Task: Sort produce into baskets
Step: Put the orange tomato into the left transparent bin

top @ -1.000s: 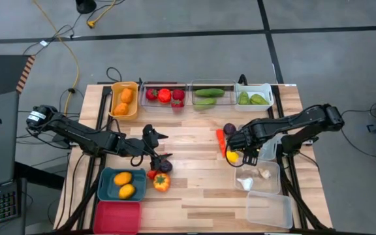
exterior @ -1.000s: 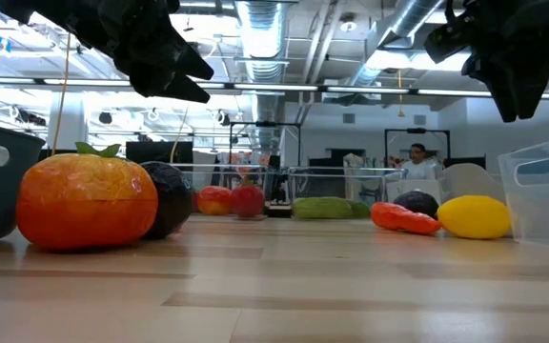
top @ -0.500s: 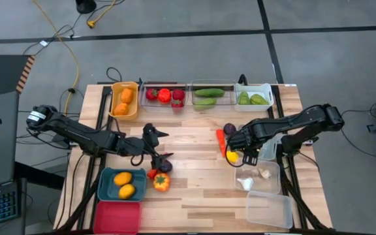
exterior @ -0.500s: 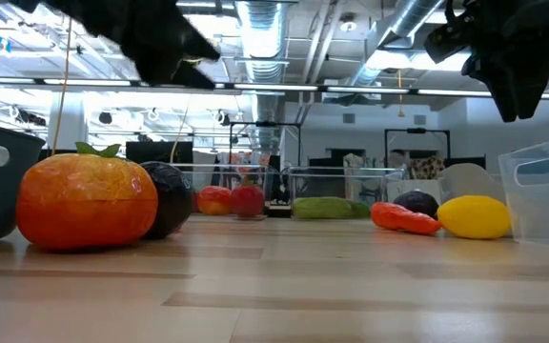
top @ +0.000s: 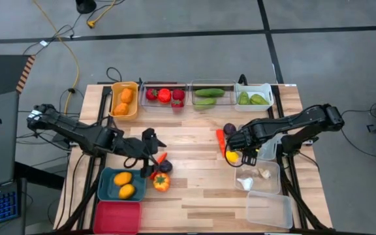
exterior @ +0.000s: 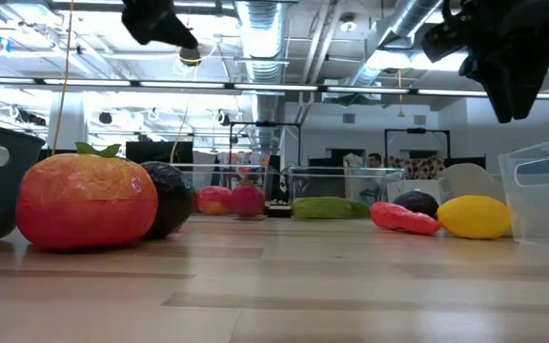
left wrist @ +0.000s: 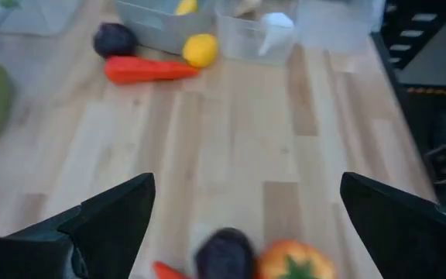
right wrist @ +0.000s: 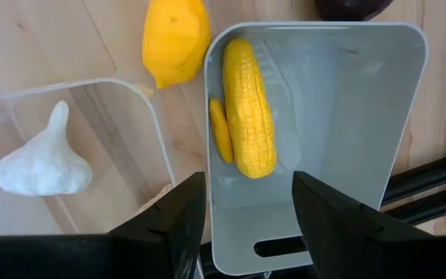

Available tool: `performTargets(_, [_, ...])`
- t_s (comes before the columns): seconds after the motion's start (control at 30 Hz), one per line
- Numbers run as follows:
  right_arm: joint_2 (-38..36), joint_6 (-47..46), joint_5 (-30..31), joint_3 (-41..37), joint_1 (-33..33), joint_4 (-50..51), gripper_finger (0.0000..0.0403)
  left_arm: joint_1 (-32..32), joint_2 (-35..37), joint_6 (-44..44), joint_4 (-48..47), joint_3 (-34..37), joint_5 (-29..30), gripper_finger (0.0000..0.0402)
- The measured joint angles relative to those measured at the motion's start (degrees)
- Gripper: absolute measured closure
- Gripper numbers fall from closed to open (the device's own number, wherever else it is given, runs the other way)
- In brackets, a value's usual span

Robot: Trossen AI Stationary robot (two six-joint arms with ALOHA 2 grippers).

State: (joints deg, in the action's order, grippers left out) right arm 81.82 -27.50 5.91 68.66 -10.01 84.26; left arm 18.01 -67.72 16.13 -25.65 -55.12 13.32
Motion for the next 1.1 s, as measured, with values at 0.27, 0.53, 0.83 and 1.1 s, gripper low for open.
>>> performTargets(0.27, [0.00,0.01,0.00,0.00,-0.01,-1.10,0.0183,4.29,0.00,19.09,-2.05,-0.36,-3.01,0.0002])
performTargets(0.53, [-0.02,0.01,0.02,0.00,0.00,-1.65,0.0182,5.87,-2.13,42.78,-4.96,-0.36,-10.11,0.0002])
performTargets(0.83, [-0.02,0.04,0.03,0.00,0.01,-4.04,0.0182,5.56,-7.44,62.66,-4.12,-0.34,-17.37,0.0002])
performTargets(1.1, [-0.02,0.04,0.04,0.00,0.01,-4.05,0.0182,5.54,-7.43,65.19,0.98,-0.34,-15.85,0.0002])
